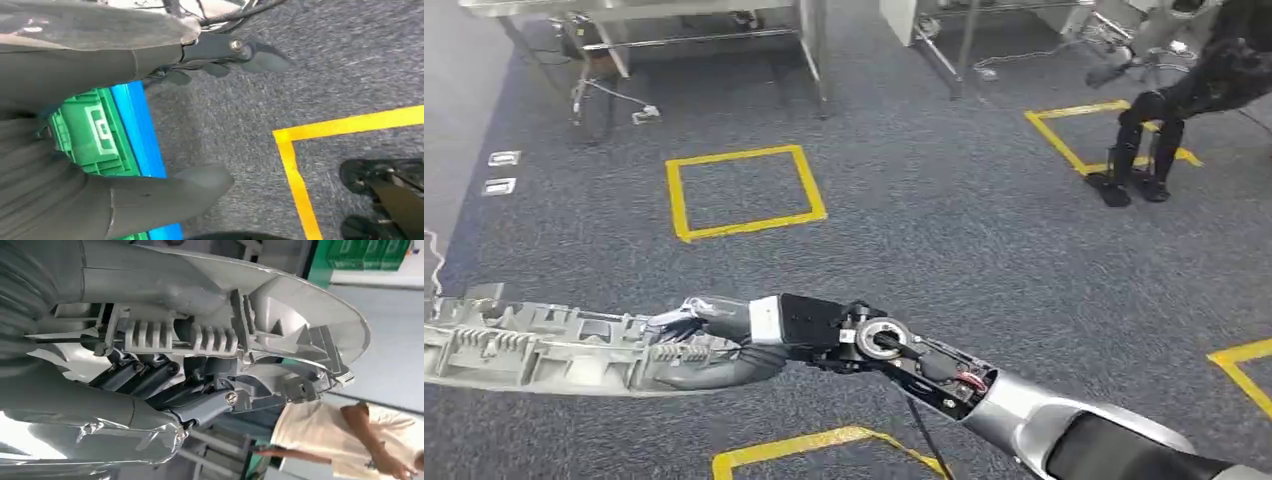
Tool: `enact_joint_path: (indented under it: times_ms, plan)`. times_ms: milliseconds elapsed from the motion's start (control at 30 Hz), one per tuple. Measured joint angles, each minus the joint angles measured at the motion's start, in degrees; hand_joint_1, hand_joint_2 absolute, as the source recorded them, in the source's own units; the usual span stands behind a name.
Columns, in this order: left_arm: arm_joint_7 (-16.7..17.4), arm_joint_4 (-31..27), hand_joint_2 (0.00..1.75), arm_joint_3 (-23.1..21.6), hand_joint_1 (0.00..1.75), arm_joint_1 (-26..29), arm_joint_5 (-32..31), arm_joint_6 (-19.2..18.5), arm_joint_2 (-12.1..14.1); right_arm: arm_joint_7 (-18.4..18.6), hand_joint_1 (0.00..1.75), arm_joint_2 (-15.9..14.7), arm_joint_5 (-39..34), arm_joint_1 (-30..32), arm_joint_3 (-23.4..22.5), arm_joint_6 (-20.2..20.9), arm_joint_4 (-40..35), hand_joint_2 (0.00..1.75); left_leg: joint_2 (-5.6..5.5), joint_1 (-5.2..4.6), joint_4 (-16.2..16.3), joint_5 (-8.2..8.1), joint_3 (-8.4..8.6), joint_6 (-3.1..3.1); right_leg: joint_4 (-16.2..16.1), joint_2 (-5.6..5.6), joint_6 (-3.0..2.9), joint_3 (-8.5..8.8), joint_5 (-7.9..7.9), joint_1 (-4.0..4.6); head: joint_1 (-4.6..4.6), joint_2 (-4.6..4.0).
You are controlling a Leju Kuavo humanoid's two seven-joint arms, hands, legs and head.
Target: Take the parts from the cabinet and place them on the table.
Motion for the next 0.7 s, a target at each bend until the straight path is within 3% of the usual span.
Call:
enact_joint_path:
  times_ms: [67,100,133,167,233,267,300,333,367,433,467,500,533,600,633,667,700]
  plan:
    - [0.02,0.0,1.75,0.0,0.0,-0.07,0.04,0.0,0.0,0.02,1.75,-0.04,0.0,0.11,0.0,0.0,0.04,1.75,-1.0,-0.13,0.02,0.04,-0.06,0.44,9.56,1.67,0.14,-4.52,-4.49,0.03,0.85,0.0]
    - [0.02,0.0,1.75,0.0,0.0,-0.06,0.04,0.0,0.0,0.02,1.75,-0.09,0.0,0.19,0.06,0.02,0.13,1.75,-1.71,-0.23,0.08,0.01,-0.09,0.49,13.86,1.9,0.18,-6.65,-5.89,0.02,1.09,0.0]
    - [0.02,0.0,1.75,0.0,0.0,-0.04,0.04,0.0,0.0,0.02,1.75,-0.09,0.0,0.26,0.09,0.0,0.2,1.75,-2.52,-0.29,0.15,0.0,-0.08,0.5,15.64,1.98,0.15,-7.67,-5.81,0.02,1.14,0.0]
    - [0.02,0.0,1.75,0.0,0.0,-0.04,0.04,0.0,0.0,0.02,1.75,-0.09,0.0,0.33,0.09,0.0,0.31,1.75,-3.31,-0.3,0.26,-0.01,-0.07,0.5,14.45,2.08,0.01,-7.29,-4.39,0.02,1.16,0.0]
    - [0.02,0.0,1.75,0.0,0.0,-0.04,0.04,0.0,-0.02,0.02,1.75,-0.09,0.0,0.27,0.11,0.0,0.31,1.75,-5.0,-0.28,0.51,-0.08,-0.03,0.43,5.37,2.83,-0.47,-3.39,1.27,0.0,1.36,0.0]
    - [0.02,0.0,1.75,0.0,0.0,-0.03,0.04,0.0,-0.09,0.02,1.75,-0.09,0.0,0.18,0.11,0.0,0.31,1.75,-5.66,-0.22,0.61,-0.16,-0.04,0.3,0.45,4.54,-0.75,-1.26,3.68,-0.02,1.55,0.0]
    - [0.02,0.0,1.75,0.0,0.0,-0.07,0.04,0.0,-0.15,0.02,1.75,-0.09,0.0,0.18,0.11,0.0,0.31,1.75,-6.18,-0.43,0.81,-0.15,-0.36,0.09,-1.81,7.32,-1.2,-0.44,3.4,-0.1,1.42,0.0]
    - [0.02,0.0,1.75,0.0,0.0,-0.15,0.04,0.0,-0.15,0.02,1.75,-0.09,0.0,0.1,0.11,0.04,0.31,1.75,-6.81,-0.31,1.13,-0.06,-0.85,-0.18,-2.75,6.82,-1.17,-0.25,3.39,-0.34,1.29,0.0]
    - [0.02,0.0,1.75,0.0,0.0,-0.12,0.04,0.0,-0.15,0.09,1.75,-0.09,0.0,0.16,0.11,0.04,0.31,1.75,-7.15,0.0,0.99,0.16,-1.14,-0.58,-2.44,6.44,-1.27,-0.39,3.43,0.0,1.29,0.0]
    - [0.04,0.02,1.75,0.0,0.0,0.21,0.02,0.0,-0.07,0.07,1.75,-0.09,-0.02,0.13,0.11,0.09,0.31,1.75,-8.21,0.12,0.64,0.42,-1.2,-1.38,-2.73,5.46,-1.92,-0.31,3.6,0.14,1.29,0.0]
    - [0.04,0.02,1.75,0.0,0.0,0.28,-0.02,0.0,0.04,-0.09,1.75,-0.02,-0.39,0.1,0.13,0.5,0.31,1.75,-6.86,0.24,1.23,-0.09,-1.45,-1.57,-3.46,4.63,-2.37,0.28,3.98,-0.38,1.29,0.0]
    - [0.06,0.02,1.75,-0.02,0.0,0.29,-0.11,0.0,-0.11,-0.24,1.75,-0.02,-0.68,0.1,0.09,0.85,0.31,1.75,-4.05,-0.22,3.54,-1.73,-2.43,-1.87,-3.66,4.32,-2.59,0.44,4.05,-0.36,0.57,0.0]
    - [0.04,0.02,1.75,-0.02,0.0,0.15,-0.18,0.0,-0.13,-0.24,1.75,-0.02,-1.03,0.11,0.07,0.98,0.31,1.75,-2.66,-0.14,7.69,-4.01,-4.43,-2.15,-3.65,3.81,-2.77,0.43,4.04,-0.3,0.06,0.0]
    - [0.04,0.02,1.75,0.0,0.0,-0.03,-0.17,0.0,-0.13,0.0,1.75,-0.02,-1.64,0.47,0.07,1.03,0.31,1.75,-1.37,-0.06,17.37,-7.9,-9.08,-2.52,-3.63,2.84,-2.82,0.37,3.97,-0.15,-0.2,0.0]
    - [-0.04,0.02,1.75,0.0,0.0,-0.01,-0.2,0.0,-0.13,0.18,1.75,-0.02,-1.86,0.58,0.07,0.92,0.31,1.75,-1.13,-0.05,19.71,-8.27,-10.21,-2.59,-3.63,2.51,-2.84,0.35,3.94,-0.16,-0.35,0.0]
    - [-0.13,0.02,1.75,-0.02,0.0,0.03,-0.24,0.0,-0.11,0.28,1.75,-0.02,-2.32,0.69,0.07,0.72,0.31,1.75,-1.04,0.02,18.93,-7.25,-9.83,-2.6,-3.63,2.2,-2.8,0.38,3.91,-0.16,-0.48,0.0]
    - [-0.2,0.02,1.75,-0.02,0.0,0.05,-0.37,0.0,-0.07,0.31,1.75,-0.02,-2.51,0.7,0.04,0.61,0.31,1.75,-1.01,0.09,15.71,-5.34,-8.12,-2.53,-3.61,2.05,-2.76,0.42,3.88,-0.16,-0.5,0.0]
